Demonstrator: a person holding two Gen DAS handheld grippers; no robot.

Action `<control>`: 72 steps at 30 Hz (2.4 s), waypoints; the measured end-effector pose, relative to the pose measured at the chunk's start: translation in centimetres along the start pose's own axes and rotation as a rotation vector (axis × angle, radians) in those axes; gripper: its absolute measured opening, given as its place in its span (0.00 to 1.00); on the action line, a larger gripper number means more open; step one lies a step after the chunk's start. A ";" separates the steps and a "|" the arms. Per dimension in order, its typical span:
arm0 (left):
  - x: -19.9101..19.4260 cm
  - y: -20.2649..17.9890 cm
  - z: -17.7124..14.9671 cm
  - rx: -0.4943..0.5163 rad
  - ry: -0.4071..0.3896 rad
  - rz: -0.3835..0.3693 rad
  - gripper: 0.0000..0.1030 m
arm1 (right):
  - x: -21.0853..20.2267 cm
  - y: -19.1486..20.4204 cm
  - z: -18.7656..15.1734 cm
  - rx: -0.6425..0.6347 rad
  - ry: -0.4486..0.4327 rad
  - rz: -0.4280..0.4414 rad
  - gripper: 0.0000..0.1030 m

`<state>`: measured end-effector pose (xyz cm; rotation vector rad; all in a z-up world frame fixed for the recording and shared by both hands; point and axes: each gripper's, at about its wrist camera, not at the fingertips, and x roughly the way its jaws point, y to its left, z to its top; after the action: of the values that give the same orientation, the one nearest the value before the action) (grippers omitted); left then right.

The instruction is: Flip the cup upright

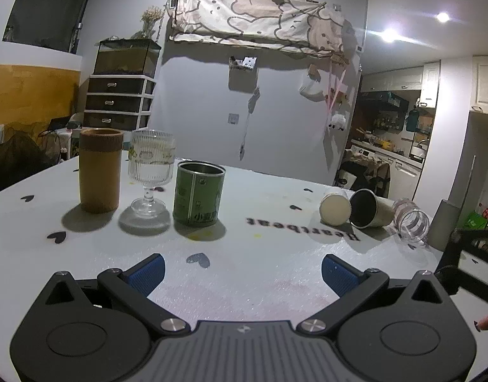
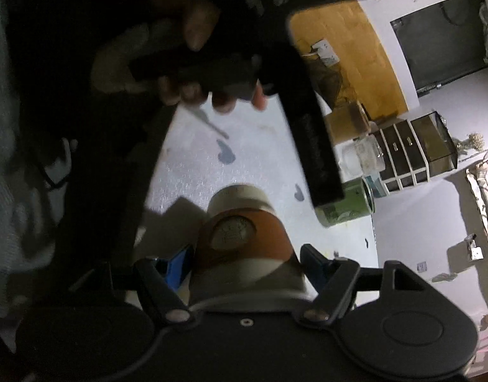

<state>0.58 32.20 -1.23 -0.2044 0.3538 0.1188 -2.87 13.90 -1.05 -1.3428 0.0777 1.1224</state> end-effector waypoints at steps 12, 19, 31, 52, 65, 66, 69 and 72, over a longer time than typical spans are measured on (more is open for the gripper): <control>1.9 0.1 -1.2 0.029 0.081 0.023 1.00 | -0.4 -0.9 -0.8 0.143 -0.032 -0.080 0.87; 2.0 0.8 -1.8 0.031 0.118 0.013 1.00 | -2.1 -0.4 -3.6 0.324 0.011 -0.247 0.88; 0.8 0.6 -2.2 0.033 0.203 -0.126 1.00 | 0.2 -3.9 -7.6 0.824 0.089 -0.444 0.88; 7.7 -2.1 2.3 -0.182 0.589 -0.362 0.93 | -0.6 -1.0 -10.2 1.376 -0.011 -0.465 0.87; 9.4 -5.0 2.1 -0.120 0.613 -0.422 0.77 | -0.7 -0.3 -11.6 1.450 -0.001 -0.493 0.87; 9.0 -5.0 2.4 -0.098 0.586 -0.416 0.77 | -0.7 -0.3 -11.6 1.450 -0.001 -0.496 0.87; 8.1 -4.8 3.6 -0.051 0.508 -0.388 0.77 | -0.9 -0.3 -11.6 1.448 -0.007 -0.505 0.87; 7.6 -4.5 5.1 -0.001 0.410 -0.324 0.77 | -1.0 -0.2 -11.5 1.440 -0.009 -0.510 0.87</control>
<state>9.99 29.57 1.53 -0.2845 0.7228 -0.2465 2.92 4.31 -3.77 -0.0273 0.4192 0.3807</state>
